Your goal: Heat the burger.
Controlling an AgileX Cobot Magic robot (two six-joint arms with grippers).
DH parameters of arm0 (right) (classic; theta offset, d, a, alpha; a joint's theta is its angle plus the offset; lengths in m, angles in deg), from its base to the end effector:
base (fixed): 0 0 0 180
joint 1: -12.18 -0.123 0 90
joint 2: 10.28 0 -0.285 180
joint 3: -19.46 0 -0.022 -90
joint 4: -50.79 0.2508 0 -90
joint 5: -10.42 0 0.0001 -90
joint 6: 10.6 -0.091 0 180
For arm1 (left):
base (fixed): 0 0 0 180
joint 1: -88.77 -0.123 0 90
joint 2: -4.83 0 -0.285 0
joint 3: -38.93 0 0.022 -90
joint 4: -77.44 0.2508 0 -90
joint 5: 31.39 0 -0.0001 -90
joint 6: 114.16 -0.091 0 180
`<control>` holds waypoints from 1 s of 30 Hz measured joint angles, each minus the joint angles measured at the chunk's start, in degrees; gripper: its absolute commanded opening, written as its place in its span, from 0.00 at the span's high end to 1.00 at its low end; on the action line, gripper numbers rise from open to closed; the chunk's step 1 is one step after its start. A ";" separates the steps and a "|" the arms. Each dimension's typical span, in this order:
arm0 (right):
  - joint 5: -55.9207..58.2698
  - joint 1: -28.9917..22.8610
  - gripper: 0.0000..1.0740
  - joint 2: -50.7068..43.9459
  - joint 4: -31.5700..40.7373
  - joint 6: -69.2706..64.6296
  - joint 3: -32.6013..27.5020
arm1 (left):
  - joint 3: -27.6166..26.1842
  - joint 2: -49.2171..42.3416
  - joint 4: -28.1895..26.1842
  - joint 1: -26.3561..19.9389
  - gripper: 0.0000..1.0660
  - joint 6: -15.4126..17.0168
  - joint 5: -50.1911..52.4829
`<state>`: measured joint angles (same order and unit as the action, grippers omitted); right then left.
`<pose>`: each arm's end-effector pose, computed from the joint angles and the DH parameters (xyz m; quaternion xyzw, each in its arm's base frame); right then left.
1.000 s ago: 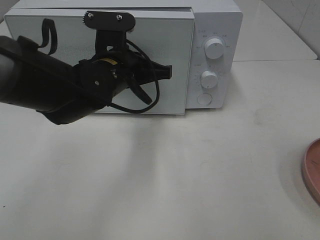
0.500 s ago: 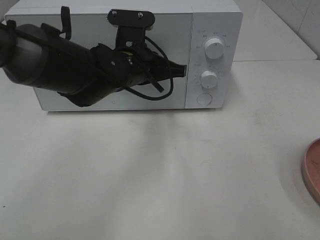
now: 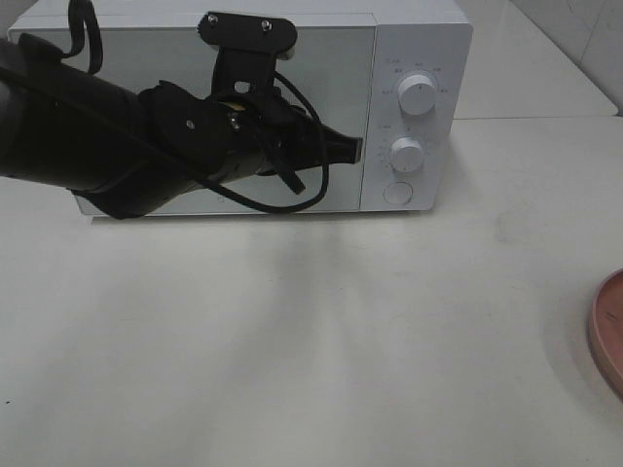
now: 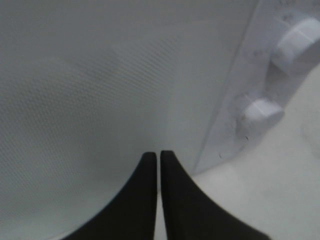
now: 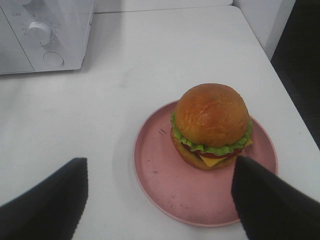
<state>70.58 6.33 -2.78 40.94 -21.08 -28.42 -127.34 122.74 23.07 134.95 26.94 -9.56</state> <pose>-0.0058 -0.0142 0.2824 0.0376 0.8420 -0.0094 0.5381 0.3048 -0.2780 0.1832 0.1644 0.8369 -0.1371 0.5037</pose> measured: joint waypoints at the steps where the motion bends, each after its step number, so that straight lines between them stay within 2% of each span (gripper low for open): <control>1: 0.00 0.00 0.29 0.00 0.00 0.00 0.00 | 0.40 -0.46 0.00 0.06 0.56 -0.06 -4.18; 2: 0.00 0.00 0.29 0.00 0.00 0.00 0.00 | 0.40 -0.46 0.00 0.06 0.56 -0.06 -4.18; 3: 0.00 0.00 0.29 0.00 0.00 0.00 0.00 | 0.40 -0.63 0.00 0.06 0.44 -0.06 -6.53; 4: 0.00 0.00 0.29 0.00 0.00 0.00 0.00 | 0.40 -1.03 0.00 0.06 0.17 -0.06 -10.77; 5: 0.00 0.00 0.29 0.00 0.00 0.00 0.00 | 0.40 -1.03 0.00 0.06 0.17 -0.06 -10.77; 6: 0.00 0.00 0.29 0.00 0.00 0.00 0.00 | 0.40 -1.66 0.17 0.06 0.04 -0.06 -15.93; 8: 0.00 0.00 0.29 0.00 0.00 0.00 0.00 | 0.40 -2.06 0.52 -0.29 0.05 -0.06 -18.96; 9: 0.00 0.00 0.29 0.00 0.00 0.00 0.00 | 0.40 -2.75 1.32 -1.15 0.05 -0.06 -25.21; 12: 0.00 0.00 0.29 0.00 0.00 0.00 0.00 | 0.40 -3.15 1.95 -1.83 0.05 -0.06 -28.82; 14: 0.00 0.00 0.29 0.00 0.00 0.00 0.00 | 0.40 -4.58 4.87 -5.44 0.05 1.32 -40.91; 15: 0.00 0.00 0.29 0.00 0.00 0.00 0.00 | 0.40 -4.58 4.87 -5.44 0.05 1.32 -40.91; 16: 0.00 0.00 0.29 0.00 0.00 0.00 0.00 | 0.40 -5.10 6.07 -6.59 0.05 2.23 -43.60; 17: 0.00 0.00 0.29 0.00 0.00 0.00 0.00 | 0.40 -5.96 8.82 -8.88 0.05 4.98 -48.13; 18: 0.00 0.00 0.29 0.00 0.00 0.00 0.00 | 0.40 -5.96 8.82 -8.88 0.05 4.98 -48.13; 19: 0.00 0.00 0.29 0.00 0.00 0.00 0.00 | 0.40 -6.53 10.77 -9.80 0.05 6.36 -49.96; 20: 0.00 0.00 0.29 0.00 0.00 0.00 0.00 | 0.40 -7.91 14.84 -11.92 0.05 9.85 -53.97; 21: 0.00 0.00 0.29 0.00 0.00 0.00 0.00 | 0.40 -7.91 14.84 -11.92 0.05 9.85 -53.97; 22: 0.00 0.00 0.29 0.00 0.00 0.00 0.00 | 0.40 -9.34 19.65 -13.81 0.05 14.21 -58.44; 23: 0.00 0.00 0.29 0.00 0.00 0.00 0.00 | 0.40 -9.97 21.49 -14.67 0.05 16.16 -60.85; 24: 0.00 0.00 0.29 0.00 0.00 0.00 0.00 | 0.40 -9.97 21.49 -14.67 0.05 16.16 -60.85; 25: 0.00 0.00 0.29 0.00 0.00 0.00 0.00 | 0.40 -11.46 25.15 -17.30 0.05 19.42 -65.95; 27: 0.00 0.00 0.29 0.00 0.00 0.00 0.00 | 0.40 -12.26 26.41 -18.33 0.05 20.28 -68.07; 29: 0.00 0.00 0.29 0.00 0.00 0.00 0.00 | 0.40 -14.38 28.36 -22.52 0.05 21.54 -75.23; 30: 0.00 0.00 0.29 0.00 0.00 0.00 0.00 | 0.40 -14.38 28.36 -22.52 0.05 21.54 -75.23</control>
<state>70.58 6.33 -2.78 40.94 -21.08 -28.42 -126.94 108.36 51.43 112.43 48.48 -84.79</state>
